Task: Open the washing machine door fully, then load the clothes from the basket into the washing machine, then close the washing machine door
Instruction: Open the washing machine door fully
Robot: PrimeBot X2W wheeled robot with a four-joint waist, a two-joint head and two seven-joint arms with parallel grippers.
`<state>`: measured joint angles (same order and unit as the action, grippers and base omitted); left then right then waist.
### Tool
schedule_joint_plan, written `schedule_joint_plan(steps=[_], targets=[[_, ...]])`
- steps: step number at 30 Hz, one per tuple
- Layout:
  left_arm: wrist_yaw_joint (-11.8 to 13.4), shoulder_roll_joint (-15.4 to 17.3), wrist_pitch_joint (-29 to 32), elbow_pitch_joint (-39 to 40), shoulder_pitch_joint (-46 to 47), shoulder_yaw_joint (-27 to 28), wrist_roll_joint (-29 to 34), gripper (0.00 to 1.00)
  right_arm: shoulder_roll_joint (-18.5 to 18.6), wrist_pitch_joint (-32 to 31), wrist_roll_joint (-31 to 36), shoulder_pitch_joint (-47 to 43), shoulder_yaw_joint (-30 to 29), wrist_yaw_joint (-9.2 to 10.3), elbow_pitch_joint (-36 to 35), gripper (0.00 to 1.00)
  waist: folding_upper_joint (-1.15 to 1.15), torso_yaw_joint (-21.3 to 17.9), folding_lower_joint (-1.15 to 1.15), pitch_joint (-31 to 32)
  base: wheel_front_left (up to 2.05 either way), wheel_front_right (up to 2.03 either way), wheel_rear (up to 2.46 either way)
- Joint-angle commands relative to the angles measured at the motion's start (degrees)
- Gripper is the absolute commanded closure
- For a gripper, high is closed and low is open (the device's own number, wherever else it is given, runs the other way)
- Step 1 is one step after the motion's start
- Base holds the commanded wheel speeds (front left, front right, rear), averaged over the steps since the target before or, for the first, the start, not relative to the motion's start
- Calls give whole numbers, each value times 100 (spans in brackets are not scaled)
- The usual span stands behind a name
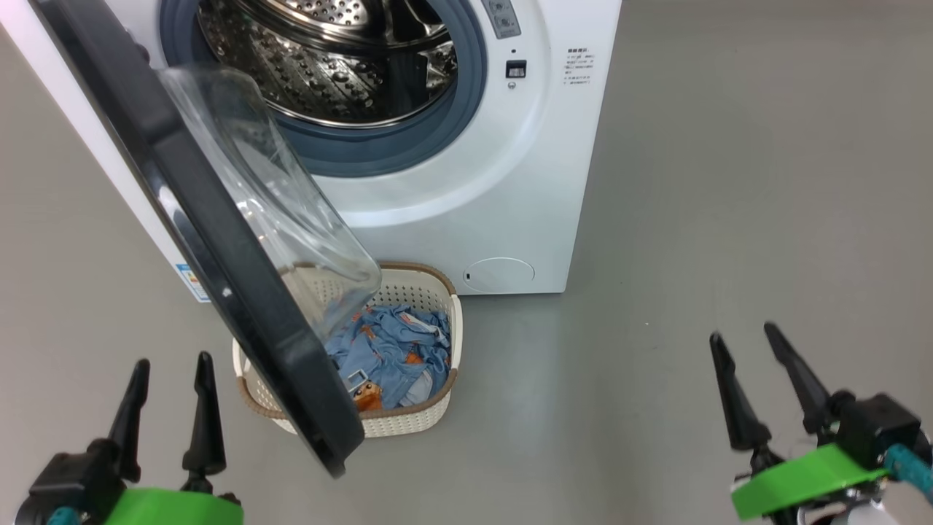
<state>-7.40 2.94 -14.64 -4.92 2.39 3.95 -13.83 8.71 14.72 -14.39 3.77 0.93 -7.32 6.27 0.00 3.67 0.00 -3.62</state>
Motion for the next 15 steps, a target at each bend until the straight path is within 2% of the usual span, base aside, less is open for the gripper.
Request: schedule_joint_plan(steps=[1, 15], targets=[[-9, 76, -36, 194, 12, 198, 85, 0, -4, 28, 117, -64, 93, -17, -196, 0, 0, 5, 0, 17, 0, 0, 0], [-9, 35, -36, 127, -116, 131, 142, 0, -244, 28, 597, -218, -216, -17, -300, 0, 0, 5, 0, -16, 0, 0, 0]])
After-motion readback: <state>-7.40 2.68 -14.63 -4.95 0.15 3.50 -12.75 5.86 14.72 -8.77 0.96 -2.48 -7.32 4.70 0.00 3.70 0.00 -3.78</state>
